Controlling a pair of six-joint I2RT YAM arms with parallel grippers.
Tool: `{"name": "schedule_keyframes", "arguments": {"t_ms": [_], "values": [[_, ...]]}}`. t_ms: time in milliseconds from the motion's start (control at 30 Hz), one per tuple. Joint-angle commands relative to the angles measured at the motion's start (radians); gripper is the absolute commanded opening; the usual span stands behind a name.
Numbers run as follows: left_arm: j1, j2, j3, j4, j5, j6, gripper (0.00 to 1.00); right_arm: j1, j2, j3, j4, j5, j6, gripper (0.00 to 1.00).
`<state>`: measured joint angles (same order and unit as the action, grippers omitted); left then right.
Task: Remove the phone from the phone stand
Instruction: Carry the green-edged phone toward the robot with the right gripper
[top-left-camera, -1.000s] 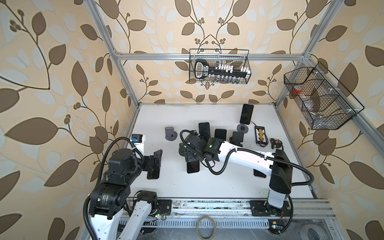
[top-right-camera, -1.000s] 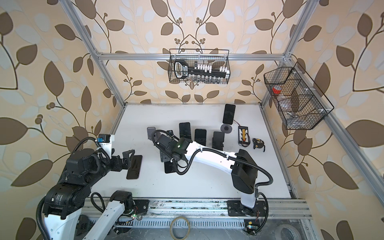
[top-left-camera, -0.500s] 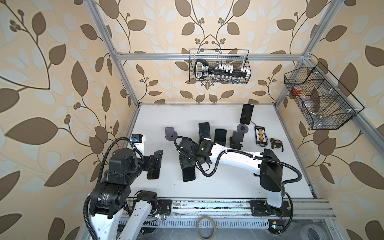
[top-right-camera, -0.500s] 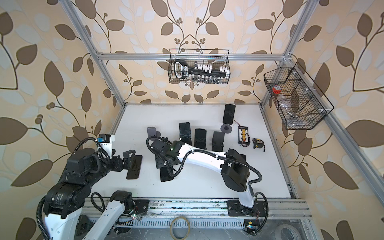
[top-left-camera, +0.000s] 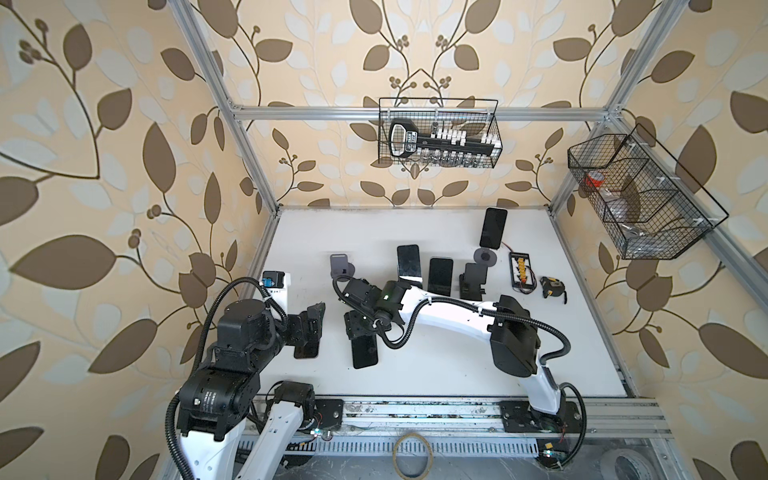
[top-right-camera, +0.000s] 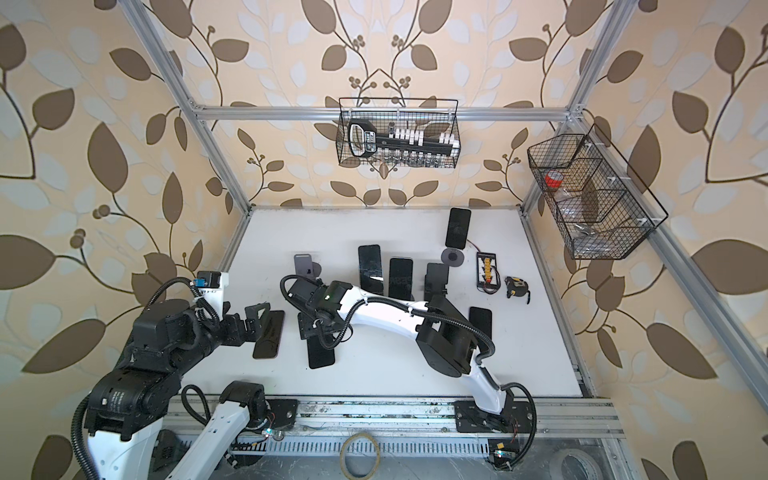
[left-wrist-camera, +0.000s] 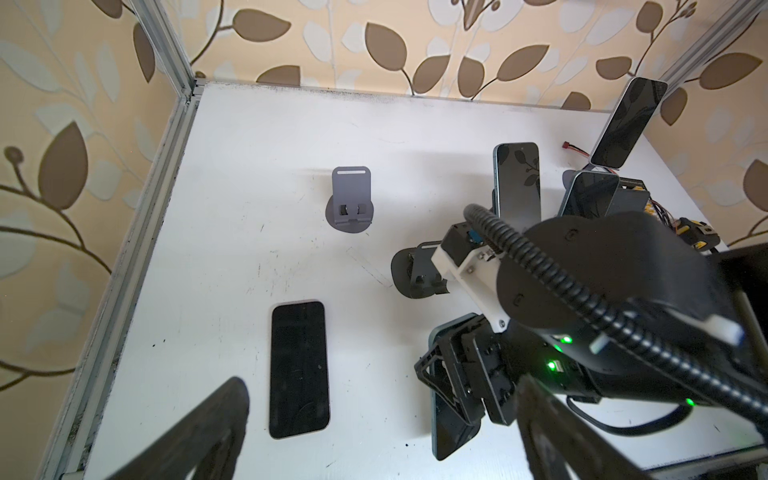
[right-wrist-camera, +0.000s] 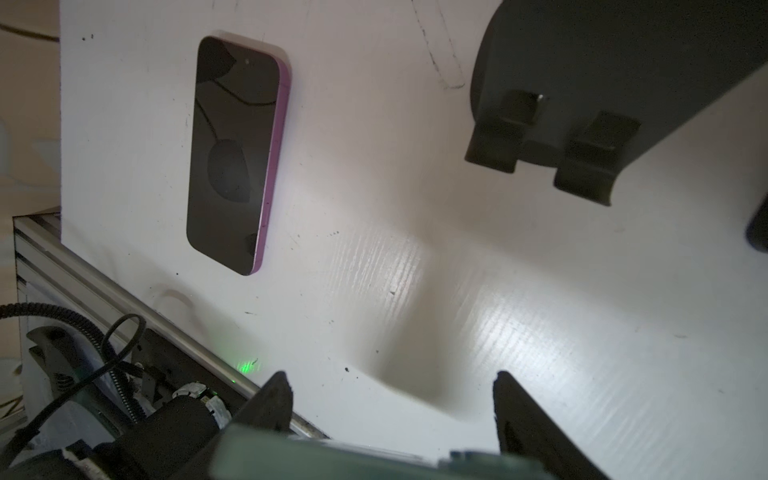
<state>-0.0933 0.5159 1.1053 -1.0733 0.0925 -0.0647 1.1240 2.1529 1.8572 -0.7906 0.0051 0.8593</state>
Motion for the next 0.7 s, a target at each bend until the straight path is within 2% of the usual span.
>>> {"name": "schedule_keyframes", "arguments": {"t_ms": [0, 267, 667], "values": [[-0.01, 0.004, 0.003, 0.017, -0.024, -0.027, 0.99, 0.008, 0.046, 0.075, -0.036, -0.03, -0.025, 0.63], [-0.01, -0.038, -0.002, 0.001, -0.061, -0.029, 0.99, 0.008, 0.162, 0.209, -0.118, -0.047, -0.079, 0.63], [-0.01, -0.054, -0.02, 0.023, -0.088, -0.035, 0.99, 0.006, 0.22, 0.224, -0.165, -0.059, -0.115, 0.63]]}}
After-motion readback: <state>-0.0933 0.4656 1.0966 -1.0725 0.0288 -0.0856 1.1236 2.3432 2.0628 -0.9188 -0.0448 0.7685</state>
